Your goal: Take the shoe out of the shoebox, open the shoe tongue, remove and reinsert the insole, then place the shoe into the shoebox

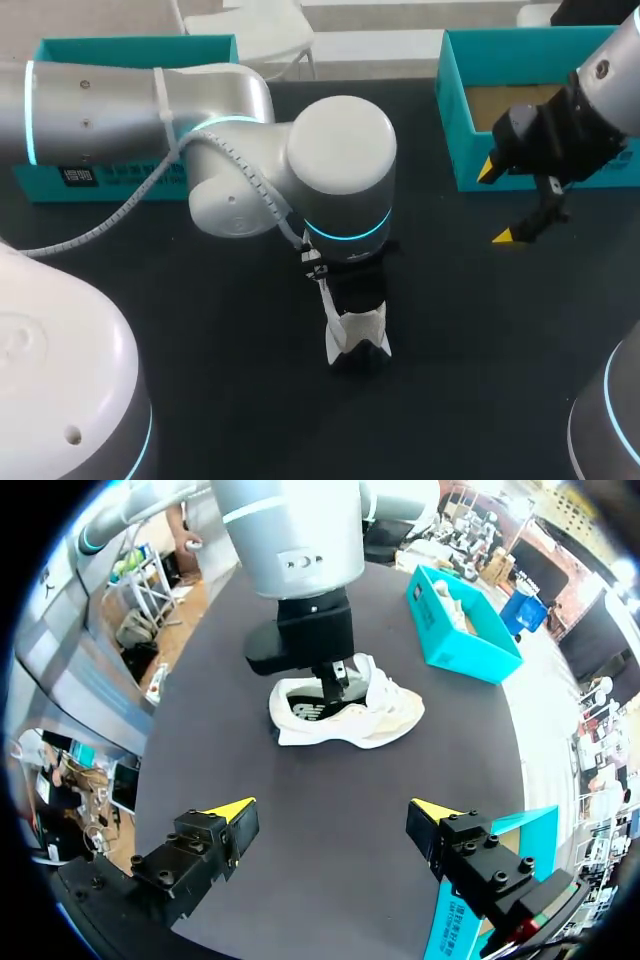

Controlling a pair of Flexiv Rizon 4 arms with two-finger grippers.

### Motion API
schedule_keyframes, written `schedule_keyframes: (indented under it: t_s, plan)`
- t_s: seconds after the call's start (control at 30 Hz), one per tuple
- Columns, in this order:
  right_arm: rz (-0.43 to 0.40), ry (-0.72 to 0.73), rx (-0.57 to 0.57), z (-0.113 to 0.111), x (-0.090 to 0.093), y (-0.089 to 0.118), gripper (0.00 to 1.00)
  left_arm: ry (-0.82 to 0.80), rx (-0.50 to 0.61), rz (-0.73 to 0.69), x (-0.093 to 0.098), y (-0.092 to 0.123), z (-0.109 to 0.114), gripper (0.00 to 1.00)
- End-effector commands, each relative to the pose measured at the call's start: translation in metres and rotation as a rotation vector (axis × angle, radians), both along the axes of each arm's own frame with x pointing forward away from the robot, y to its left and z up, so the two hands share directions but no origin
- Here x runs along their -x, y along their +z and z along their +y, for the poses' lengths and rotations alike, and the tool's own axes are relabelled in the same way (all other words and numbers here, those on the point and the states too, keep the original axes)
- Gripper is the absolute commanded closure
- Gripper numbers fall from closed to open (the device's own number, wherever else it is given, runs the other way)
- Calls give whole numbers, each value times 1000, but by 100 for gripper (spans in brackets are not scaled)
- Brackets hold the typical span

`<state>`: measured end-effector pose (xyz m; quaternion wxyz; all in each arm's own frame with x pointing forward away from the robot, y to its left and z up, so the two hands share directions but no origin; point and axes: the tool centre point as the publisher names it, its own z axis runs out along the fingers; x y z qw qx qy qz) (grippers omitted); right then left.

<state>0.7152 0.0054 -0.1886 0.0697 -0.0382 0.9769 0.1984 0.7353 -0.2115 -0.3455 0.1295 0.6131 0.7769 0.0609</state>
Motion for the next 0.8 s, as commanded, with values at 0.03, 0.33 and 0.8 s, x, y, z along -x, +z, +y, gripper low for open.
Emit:
schedule_keyframes:
  t_s: [0.03,0.33,0.8]
  plan:
    - [0,0,2,1,-1,-1,0,16,-11,-18,2,5,3,6]
    - [0,0,2,1,-1,-1,0,41,-50,-21,-4,-2,3,0]
    - [0,0,2,1,-1,-1,0,20,-105,-35,-7,-2,8,0]
